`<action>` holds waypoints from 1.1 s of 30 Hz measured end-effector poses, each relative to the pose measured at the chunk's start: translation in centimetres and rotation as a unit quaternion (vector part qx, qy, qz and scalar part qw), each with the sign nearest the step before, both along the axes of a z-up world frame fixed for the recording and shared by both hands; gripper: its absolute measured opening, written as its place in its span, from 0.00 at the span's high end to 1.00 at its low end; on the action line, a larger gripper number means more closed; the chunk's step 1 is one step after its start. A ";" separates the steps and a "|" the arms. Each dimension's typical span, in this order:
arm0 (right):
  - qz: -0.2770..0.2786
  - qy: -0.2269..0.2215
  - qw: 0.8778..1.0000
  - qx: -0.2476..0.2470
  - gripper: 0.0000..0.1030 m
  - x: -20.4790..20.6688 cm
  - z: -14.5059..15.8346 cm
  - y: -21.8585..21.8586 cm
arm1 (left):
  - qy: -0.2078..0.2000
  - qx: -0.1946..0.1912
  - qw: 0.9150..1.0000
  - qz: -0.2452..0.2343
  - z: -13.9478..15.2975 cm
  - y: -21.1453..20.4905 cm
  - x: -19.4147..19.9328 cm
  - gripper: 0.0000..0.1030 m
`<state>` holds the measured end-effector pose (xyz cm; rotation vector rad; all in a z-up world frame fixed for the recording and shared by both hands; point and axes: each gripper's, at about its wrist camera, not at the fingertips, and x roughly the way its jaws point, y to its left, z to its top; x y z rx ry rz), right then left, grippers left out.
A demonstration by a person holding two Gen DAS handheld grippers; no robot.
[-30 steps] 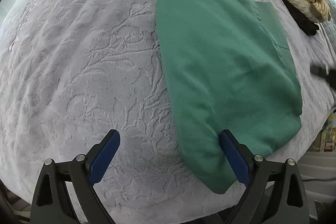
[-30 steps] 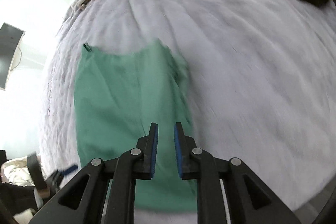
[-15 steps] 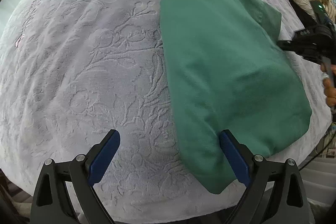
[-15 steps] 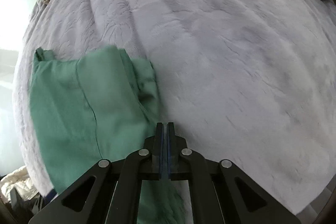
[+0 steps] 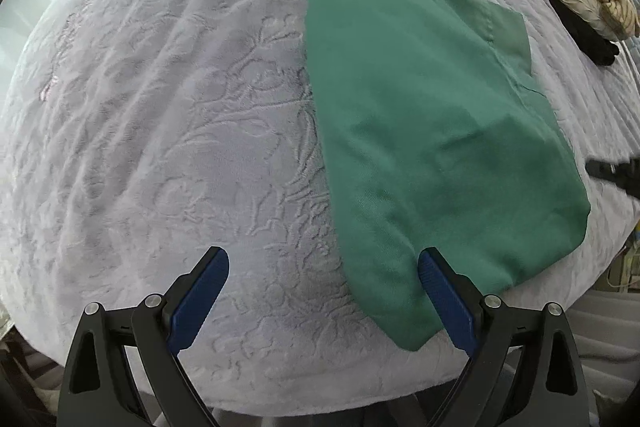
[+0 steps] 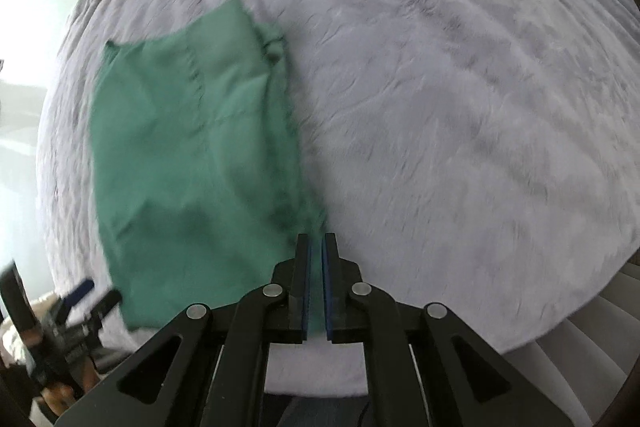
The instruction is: Fold large clothes
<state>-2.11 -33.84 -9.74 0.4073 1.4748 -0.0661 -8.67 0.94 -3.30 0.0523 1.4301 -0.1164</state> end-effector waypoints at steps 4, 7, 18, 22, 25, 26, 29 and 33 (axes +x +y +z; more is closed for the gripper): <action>0.015 -0.010 1.000 -0.013 0.21 -1.8 1.4 2.0 | -0.014 0.000 1.000 0.021 2.1 0.4 -0.1 0.02; 0.027 -0.034 0.998 -0.033 0.18 -1.9 2.7 3.5 | -0.021 0.004 0.999 0.032 3.5 0.7 0.2 0.00; 0.051 -0.048 0.994 -0.088 0.00 0.0 4.3 6.7 | -0.033 0.016 0.999 0.039 5.4 0.0 1.9 0.00; 0.049 -0.048 0.993 -0.093 0.00 -0.1 4.6 6.6 | -0.039 0.018 0.998 0.034 5.6 -0.4 2.0 0.00; 0.045 -0.045 0.994 -0.094 0.00 0.0 4.7 6.3 | -0.053 0.033 0.998 0.026 6.0 -1.0 1.9 0.00; 0.045 -0.044 0.994 -0.095 0.00 0.1 4.7 6.2 | -0.055 0.034 0.998 0.022 6.0 -1.1 2.0 0.00; 0.047 -0.042 0.993 -0.101 0.00 0.2 4.7 6.2 | -0.057 0.038 0.998 0.014 6.2 -1.5 2.0 0.00; 0.051 -0.042 0.992 -0.110 0.00 0.2 4.8 6.5 | -0.058 0.045 0.997 0.008 6.3 -2.2 1.9 0.00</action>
